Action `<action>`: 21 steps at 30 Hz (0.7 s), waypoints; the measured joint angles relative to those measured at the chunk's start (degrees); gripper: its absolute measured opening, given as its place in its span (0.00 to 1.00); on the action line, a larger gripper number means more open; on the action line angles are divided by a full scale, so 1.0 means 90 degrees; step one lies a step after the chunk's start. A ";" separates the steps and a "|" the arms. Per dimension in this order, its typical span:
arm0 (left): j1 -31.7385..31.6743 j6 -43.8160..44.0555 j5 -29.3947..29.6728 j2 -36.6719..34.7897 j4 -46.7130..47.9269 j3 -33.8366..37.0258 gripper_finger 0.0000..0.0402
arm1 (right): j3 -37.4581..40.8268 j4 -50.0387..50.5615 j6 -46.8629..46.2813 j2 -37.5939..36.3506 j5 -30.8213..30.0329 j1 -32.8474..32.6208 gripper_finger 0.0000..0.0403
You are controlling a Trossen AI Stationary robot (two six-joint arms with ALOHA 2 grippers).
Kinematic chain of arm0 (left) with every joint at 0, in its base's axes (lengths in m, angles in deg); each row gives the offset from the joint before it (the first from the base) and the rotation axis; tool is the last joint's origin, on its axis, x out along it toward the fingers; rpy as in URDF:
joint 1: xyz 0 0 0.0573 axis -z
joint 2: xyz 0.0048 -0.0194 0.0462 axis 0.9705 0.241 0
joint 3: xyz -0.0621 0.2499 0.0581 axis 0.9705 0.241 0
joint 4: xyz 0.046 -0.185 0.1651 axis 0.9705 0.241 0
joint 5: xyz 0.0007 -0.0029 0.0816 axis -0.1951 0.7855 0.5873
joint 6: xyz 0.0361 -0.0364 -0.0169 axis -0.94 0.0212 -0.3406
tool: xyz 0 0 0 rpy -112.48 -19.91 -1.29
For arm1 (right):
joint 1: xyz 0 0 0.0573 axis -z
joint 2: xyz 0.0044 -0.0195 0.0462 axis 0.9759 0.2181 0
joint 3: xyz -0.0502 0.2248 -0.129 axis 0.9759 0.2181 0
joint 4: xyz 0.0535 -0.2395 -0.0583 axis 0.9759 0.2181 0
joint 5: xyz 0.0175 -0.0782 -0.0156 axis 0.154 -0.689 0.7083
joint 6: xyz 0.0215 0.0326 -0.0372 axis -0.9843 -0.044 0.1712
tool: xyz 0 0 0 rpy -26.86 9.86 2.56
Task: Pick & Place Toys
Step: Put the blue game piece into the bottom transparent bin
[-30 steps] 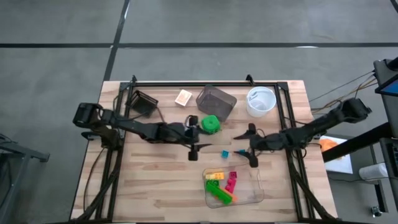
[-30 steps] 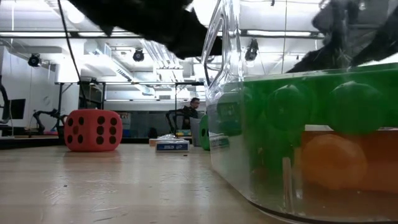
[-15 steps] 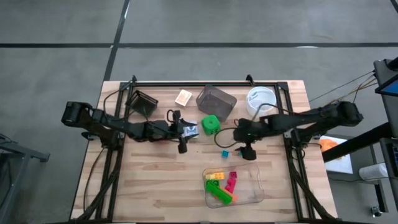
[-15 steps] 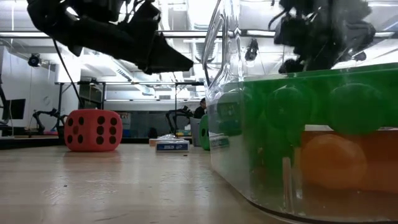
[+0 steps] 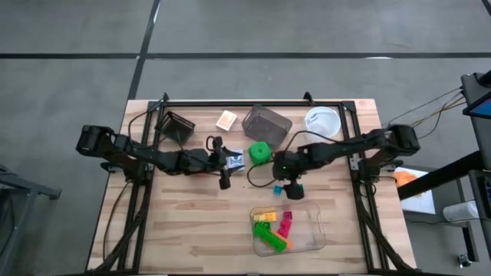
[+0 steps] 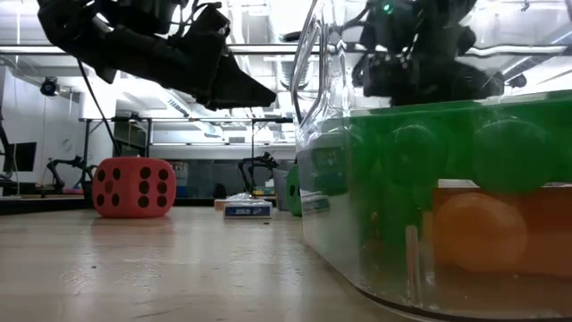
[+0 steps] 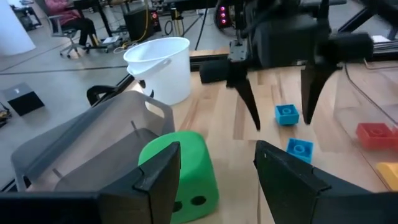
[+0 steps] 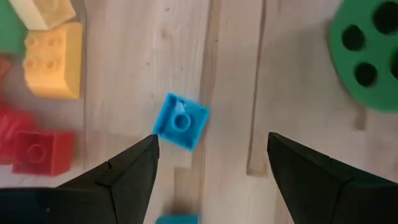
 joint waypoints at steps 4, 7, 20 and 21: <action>-0.0004 -0.0003 -0.0002 0.0000 0.0005 0.0000 0.52 | -0.0156 -0.0046 0.0117 0.0449 0.0007 0.0000 0.73; -0.0005 -0.0009 -0.0002 0.0000 0.0005 0.0000 0.52 | -0.0271 -0.0070 0.0129 0.0689 -0.0102 0.0000 0.73; -0.0017 -0.0018 -0.0002 0.0000 0.0015 0.0002 0.52 | -0.0351 -0.0008 0.0065 0.0836 -0.1284 0.0000 0.73; -0.0017 -0.0018 -0.0002 0.0000 0.0015 0.0002 0.52 | -0.0347 0.0025 0.0065 0.0818 -0.1384 0.0000 0.73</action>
